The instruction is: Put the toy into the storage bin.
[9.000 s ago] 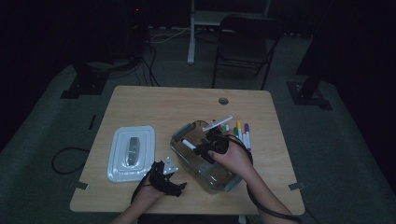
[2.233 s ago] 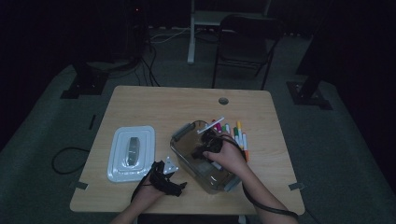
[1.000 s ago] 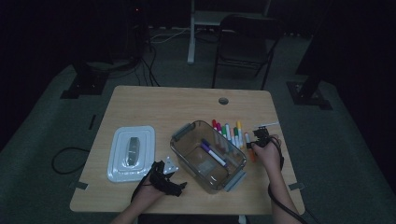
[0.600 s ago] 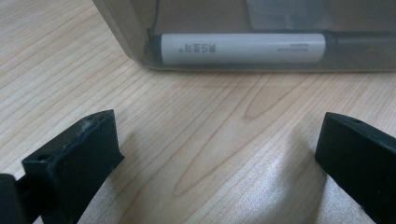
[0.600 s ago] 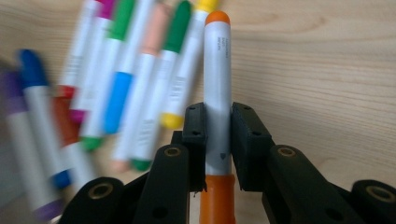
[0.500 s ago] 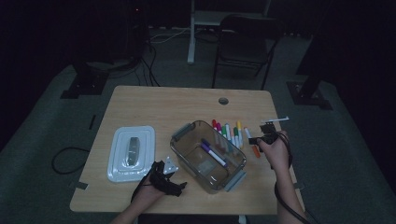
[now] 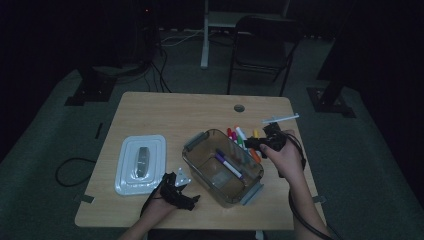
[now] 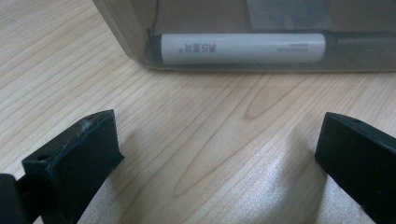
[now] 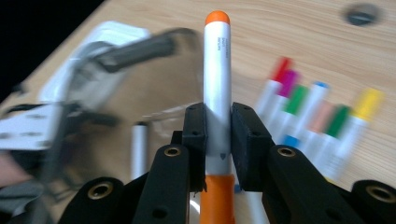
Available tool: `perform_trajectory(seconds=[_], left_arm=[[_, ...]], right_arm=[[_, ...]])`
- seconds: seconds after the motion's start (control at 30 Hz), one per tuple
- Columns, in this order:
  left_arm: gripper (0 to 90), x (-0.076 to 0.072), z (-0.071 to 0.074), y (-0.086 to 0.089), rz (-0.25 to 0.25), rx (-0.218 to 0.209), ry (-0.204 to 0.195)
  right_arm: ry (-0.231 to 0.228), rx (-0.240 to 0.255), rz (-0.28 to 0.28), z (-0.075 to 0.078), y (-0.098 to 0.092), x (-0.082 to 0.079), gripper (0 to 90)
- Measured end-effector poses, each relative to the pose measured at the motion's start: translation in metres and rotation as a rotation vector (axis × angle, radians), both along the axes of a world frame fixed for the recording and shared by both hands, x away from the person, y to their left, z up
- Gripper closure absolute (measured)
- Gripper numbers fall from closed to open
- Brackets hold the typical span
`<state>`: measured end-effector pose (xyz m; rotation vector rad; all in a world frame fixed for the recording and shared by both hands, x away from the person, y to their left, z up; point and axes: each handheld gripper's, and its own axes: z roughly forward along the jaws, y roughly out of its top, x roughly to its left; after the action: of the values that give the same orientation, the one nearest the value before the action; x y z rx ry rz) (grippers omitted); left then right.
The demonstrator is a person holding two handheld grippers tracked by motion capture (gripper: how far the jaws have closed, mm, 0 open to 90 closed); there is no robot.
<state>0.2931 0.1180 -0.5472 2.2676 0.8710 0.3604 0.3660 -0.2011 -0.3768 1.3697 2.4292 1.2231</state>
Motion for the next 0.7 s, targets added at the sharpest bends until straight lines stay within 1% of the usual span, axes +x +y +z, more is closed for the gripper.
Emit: perform_trajectory(seconds=[0.07,0.17,0.27,0.33,0.37,0.4,0.47,0.53,0.57,0.6,0.7], left_arm=[[0.5,0.000,0.000,0.000,0.000,0.000,0.000],[0.5,0.000,0.000,0.000,0.000,0.000,0.000],[0.5,0.000,0.000,0.000,0.000,0.000,0.000],[0.5,0.000,0.000,0.000,0.000,0.000,0.000],[0.5,0.000,0.000,0.000,0.000,0.000,0.000],[0.5,0.000,0.000,0.000,0.000,0.000,0.000],[0.5,0.000,0.000,0.000,0.000,0.002,-0.002],[0.5,0.000,0.000,0.000,0.000,0.000,0.000],[0.5,0.000,0.000,0.000,-0.001,0.001,0.001],[0.5,0.000,0.000,0.000,-0.001,0.001,0.001],[0.5,0.000,0.000,0.000,0.000,0.000,0.000]], right_arm=[[-0.005,-0.014,0.046,0.003,0.015,-0.003,76.5],[0.008,-0.020,0.118,0.004,0.037,-0.005,76.6],[0.037,-0.034,0.187,-0.002,0.059,-0.006,76.6],[0.070,-0.040,0.228,-0.009,0.072,-0.005,76.6],[0.081,-0.048,0.238,-0.012,0.077,-0.004,76.6],[0.092,-0.068,0.246,-0.016,0.083,-0.004,76.6],[0.121,-0.081,0.261,-0.025,0.092,-0.002,76.6],[0.139,-0.111,0.272,-0.033,0.101,0.000,76.6],[0.152,-0.120,0.277,-0.038,0.104,0.001,76.6],[0.152,-0.120,0.277,-0.038,0.104,0.001,76.6],[0.194,-0.159,0.292,-0.053,0.115,0.005,76.6]])
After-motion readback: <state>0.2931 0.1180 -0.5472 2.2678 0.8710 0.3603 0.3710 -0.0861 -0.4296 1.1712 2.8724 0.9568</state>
